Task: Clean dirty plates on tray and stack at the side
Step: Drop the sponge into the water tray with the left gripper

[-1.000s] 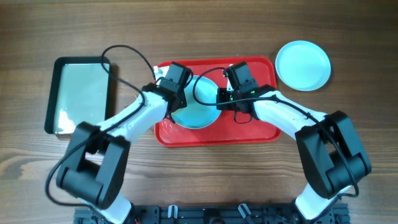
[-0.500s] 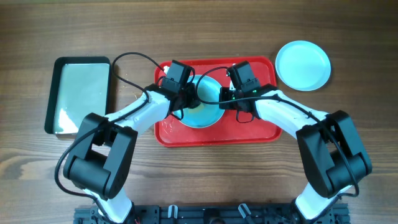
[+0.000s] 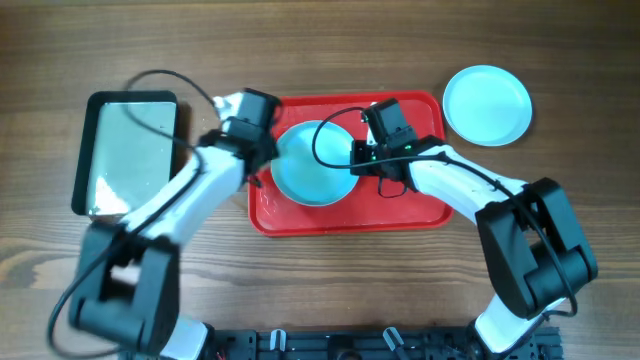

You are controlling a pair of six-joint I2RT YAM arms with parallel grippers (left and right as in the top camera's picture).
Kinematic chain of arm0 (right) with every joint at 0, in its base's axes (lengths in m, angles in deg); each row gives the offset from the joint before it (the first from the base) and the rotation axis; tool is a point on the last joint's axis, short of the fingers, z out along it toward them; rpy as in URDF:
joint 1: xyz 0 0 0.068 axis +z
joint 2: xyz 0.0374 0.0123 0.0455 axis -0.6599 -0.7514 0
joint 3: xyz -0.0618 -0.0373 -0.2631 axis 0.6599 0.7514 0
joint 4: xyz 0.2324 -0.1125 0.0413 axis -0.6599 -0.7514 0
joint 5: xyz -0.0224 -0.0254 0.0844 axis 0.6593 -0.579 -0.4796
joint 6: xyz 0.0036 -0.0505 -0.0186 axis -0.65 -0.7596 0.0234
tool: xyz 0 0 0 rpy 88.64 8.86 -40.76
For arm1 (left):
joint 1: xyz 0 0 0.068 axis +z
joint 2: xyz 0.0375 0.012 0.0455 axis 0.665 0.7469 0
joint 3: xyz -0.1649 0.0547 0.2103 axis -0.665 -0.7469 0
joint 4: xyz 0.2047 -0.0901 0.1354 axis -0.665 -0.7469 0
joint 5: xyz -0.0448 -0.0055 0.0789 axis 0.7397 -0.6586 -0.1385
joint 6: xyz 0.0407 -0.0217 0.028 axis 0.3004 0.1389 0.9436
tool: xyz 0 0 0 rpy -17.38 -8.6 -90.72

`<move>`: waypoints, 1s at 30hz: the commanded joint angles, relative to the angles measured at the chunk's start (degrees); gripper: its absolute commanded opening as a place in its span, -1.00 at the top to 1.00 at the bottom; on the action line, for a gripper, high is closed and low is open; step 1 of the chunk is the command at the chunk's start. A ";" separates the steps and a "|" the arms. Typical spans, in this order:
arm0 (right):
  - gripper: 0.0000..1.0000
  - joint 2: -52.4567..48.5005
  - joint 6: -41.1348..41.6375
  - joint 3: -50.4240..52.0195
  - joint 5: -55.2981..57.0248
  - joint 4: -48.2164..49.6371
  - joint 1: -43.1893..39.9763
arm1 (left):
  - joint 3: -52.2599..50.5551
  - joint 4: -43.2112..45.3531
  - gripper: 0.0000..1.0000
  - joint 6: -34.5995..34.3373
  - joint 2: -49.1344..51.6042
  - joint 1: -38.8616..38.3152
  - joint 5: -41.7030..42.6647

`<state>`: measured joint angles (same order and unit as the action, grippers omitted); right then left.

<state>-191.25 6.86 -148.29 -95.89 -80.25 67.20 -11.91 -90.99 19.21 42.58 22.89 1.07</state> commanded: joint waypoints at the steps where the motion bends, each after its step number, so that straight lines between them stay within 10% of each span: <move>1: 0.91 -0.59 -1.40 -0.70 0.98 1.44 -0.37 | -0.35 -1.88 0.92 -0.09 -9.77 2.38 -4.22; 7: 0.91 4.35 -12.55 -3.76 -2.84 1.05 -0.09 | -0.35 -6.97 0.92 -1.07 -19.58 14.14 -3.76; 15: 0.91 12.52 -35.45 -13.03 23.08 -7.87 6.40 | -0.57 -8.52 0.92 -1.07 -11.65 38.49 13.03; 23: 0.91 15.10 -66.79 -13.42 56.59 -1.20 18.91 | -0.57 -3.74 0.92 -1.05 -3.76 45.97 16.20; 30: 0.91 15.10 -74.79 -13.42 59.52 10.08 26.05 | -0.57 2.45 0.76 -1.07 -1.36 46.23 21.14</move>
<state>-177.59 -62.34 -160.38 -40.66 -72.82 91.48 -12.24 -90.62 18.40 40.30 68.86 18.12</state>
